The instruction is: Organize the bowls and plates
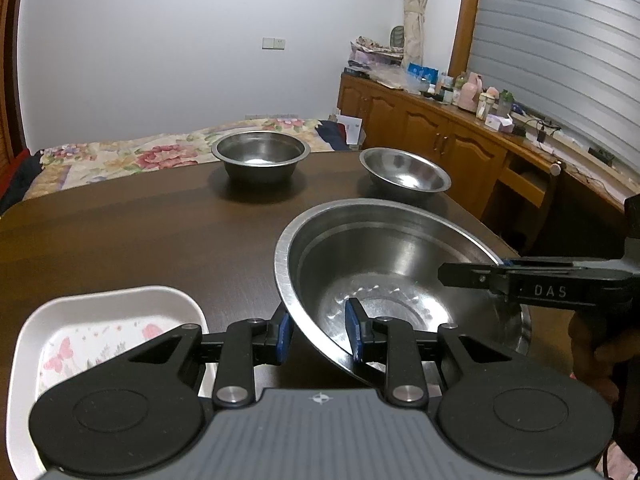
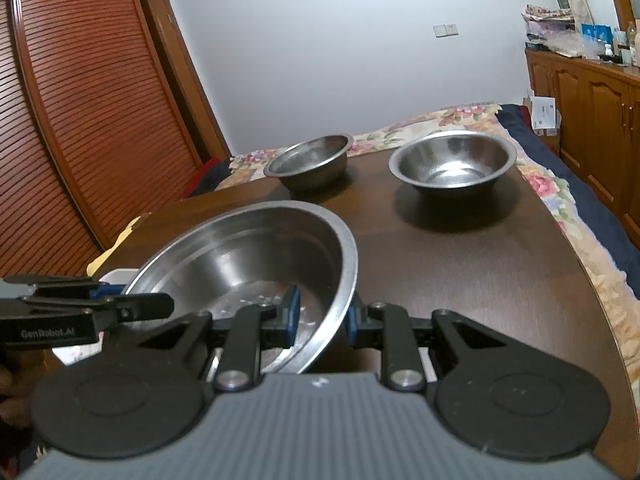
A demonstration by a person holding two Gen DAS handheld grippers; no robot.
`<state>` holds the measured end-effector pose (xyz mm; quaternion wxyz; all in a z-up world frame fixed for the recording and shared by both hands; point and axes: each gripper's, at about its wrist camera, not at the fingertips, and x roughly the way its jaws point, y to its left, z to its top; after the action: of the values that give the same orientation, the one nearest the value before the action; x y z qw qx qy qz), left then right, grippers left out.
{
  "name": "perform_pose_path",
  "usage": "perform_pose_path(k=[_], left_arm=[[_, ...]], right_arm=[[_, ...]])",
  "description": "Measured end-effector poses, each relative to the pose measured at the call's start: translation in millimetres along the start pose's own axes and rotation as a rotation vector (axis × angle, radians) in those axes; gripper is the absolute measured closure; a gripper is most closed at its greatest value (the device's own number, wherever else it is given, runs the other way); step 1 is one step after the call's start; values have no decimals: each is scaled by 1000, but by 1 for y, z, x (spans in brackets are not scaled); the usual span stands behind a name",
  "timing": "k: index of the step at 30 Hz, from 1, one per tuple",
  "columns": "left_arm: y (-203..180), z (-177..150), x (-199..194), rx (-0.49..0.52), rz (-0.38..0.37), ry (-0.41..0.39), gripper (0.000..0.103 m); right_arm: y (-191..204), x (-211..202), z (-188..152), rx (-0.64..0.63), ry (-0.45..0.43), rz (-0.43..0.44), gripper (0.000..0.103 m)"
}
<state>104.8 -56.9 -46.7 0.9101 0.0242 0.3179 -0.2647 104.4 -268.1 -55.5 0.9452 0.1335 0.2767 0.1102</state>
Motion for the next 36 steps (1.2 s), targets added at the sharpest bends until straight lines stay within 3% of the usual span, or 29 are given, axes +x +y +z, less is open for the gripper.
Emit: perform_pose_path(k=[29, 36], left_arm=[[6, -12, 1, -15, 7, -2, 74], [8, -9, -2, -15, 16, -14, 66]], right_arm=[[1, -2, -5, -15, -1, -15, 78], [-1, -10, -1, -28, -23, -33, 77]])
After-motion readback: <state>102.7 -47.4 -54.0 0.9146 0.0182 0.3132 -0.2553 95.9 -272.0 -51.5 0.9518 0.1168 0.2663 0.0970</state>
